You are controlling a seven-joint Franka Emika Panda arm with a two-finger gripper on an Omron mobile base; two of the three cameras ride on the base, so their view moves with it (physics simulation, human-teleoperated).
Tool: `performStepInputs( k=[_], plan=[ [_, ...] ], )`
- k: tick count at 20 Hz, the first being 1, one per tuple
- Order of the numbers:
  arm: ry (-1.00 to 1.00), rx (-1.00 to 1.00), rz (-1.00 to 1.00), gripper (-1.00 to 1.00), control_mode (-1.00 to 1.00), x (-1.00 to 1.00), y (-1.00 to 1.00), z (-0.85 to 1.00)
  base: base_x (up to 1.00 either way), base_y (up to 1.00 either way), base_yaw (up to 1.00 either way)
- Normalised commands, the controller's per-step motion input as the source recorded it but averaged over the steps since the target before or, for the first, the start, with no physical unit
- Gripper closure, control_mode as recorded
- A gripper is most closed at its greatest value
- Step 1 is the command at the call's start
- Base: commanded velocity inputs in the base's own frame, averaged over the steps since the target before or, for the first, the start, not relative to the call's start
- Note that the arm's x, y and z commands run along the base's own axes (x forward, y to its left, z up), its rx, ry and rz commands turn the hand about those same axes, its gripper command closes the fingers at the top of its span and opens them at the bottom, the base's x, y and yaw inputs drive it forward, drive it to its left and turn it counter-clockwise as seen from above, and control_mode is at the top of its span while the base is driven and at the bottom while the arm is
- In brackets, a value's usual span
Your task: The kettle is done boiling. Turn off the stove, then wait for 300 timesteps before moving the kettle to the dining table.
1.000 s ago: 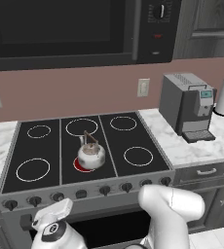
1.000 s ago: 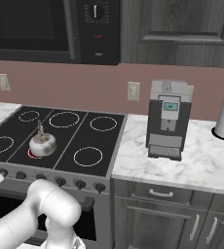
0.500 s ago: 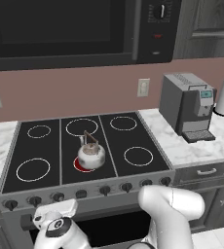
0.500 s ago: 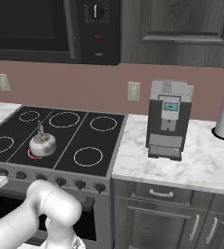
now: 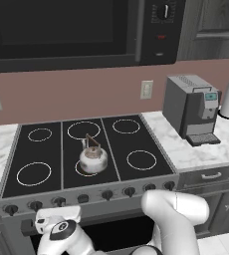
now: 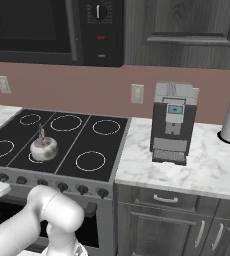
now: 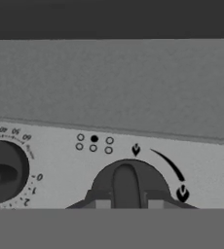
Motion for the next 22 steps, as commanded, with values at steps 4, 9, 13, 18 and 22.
performStepInputs(
  k=[4,9,13,18,22],
  plan=[
    [0.0,0.18,0.0,1.0,-1.0,0.0,-0.09,0.0,0.0,0.0,0.0],
    [0.01,0.16,0.0,1.0,-1.0,0.0,-0.06,0.0,0.0,0.0,0.0],
    [0.01,0.1,0.0,1.0,-1.0,0.0,-0.03,0.0,0.0,0.0,0.0],
    [0.0,0.04,0.0,1.0,-1.0,0.0,0.0,0.0,0.0,0.0,0.0],
    [0.0,0.06,0.0,1.0,-1.0,0.0,-0.01,-0.01,0.0,0.0,0.0]
  ],
)
